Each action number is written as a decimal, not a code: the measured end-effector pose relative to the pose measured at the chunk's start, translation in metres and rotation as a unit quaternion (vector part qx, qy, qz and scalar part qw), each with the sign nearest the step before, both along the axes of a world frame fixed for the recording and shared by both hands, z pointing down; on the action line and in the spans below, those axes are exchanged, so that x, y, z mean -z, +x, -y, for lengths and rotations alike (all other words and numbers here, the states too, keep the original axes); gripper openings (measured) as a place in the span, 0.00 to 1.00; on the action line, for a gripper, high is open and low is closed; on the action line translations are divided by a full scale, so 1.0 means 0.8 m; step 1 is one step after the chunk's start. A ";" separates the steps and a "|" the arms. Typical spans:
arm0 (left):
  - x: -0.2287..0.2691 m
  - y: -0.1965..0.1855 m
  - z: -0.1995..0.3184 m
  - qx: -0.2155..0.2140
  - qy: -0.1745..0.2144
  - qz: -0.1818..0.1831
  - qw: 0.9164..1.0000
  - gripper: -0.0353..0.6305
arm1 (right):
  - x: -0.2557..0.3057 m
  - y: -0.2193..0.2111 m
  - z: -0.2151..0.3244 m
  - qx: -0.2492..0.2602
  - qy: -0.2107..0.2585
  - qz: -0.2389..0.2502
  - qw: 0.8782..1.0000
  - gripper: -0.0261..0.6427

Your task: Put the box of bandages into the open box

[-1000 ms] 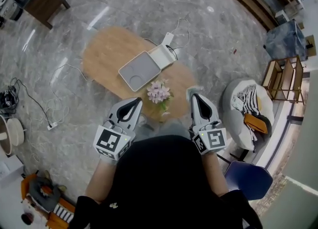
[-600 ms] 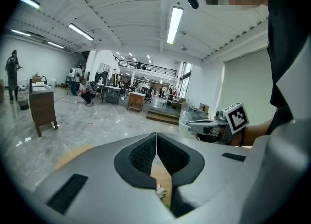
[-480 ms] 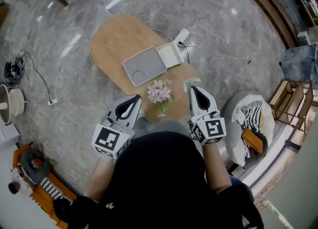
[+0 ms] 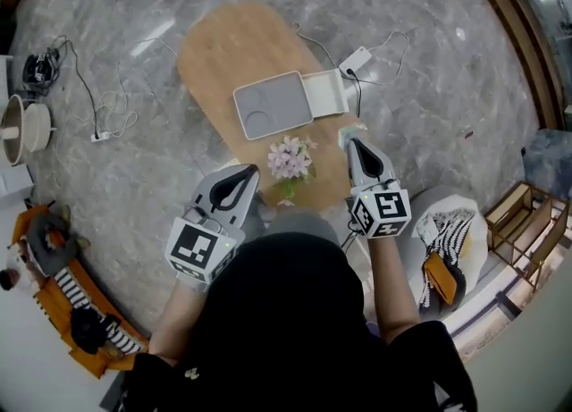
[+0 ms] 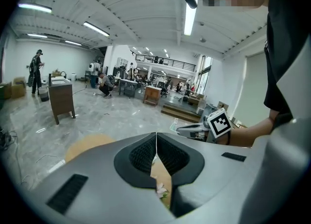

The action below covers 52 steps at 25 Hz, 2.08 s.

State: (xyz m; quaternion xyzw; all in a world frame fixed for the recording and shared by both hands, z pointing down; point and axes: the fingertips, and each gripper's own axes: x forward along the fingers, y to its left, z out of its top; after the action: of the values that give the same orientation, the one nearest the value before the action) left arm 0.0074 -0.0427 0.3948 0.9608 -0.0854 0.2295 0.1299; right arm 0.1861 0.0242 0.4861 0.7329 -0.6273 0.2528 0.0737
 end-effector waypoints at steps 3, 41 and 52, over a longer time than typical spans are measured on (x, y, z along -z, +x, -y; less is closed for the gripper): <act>-0.007 0.005 0.000 0.015 0.001 0.013 1.000 0.07 | -0.028 0.013 0.012 0.016 -0.011 0.010 1.000 0.04; -0.073 -0.046 -0.022 0.168 -0.067 0.122 0.976 0.07 | -0.425 0.066 0.134 0.080 -0.252 0.077 0.961 0.04; -0.083 -0.061 -0.019 0.154 -0.053 0.129 0.978 0.07 | -0.491 0.064 0.130 0.064 -0.299 0.084 0.948 0.05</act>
State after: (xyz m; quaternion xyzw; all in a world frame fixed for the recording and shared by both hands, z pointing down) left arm -0.0411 -0.0277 0.4611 0.8902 -0.2357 0.3332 0.2026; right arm 0.2372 -0.0795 0.8788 0.6119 -0.5722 0.4842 0.2522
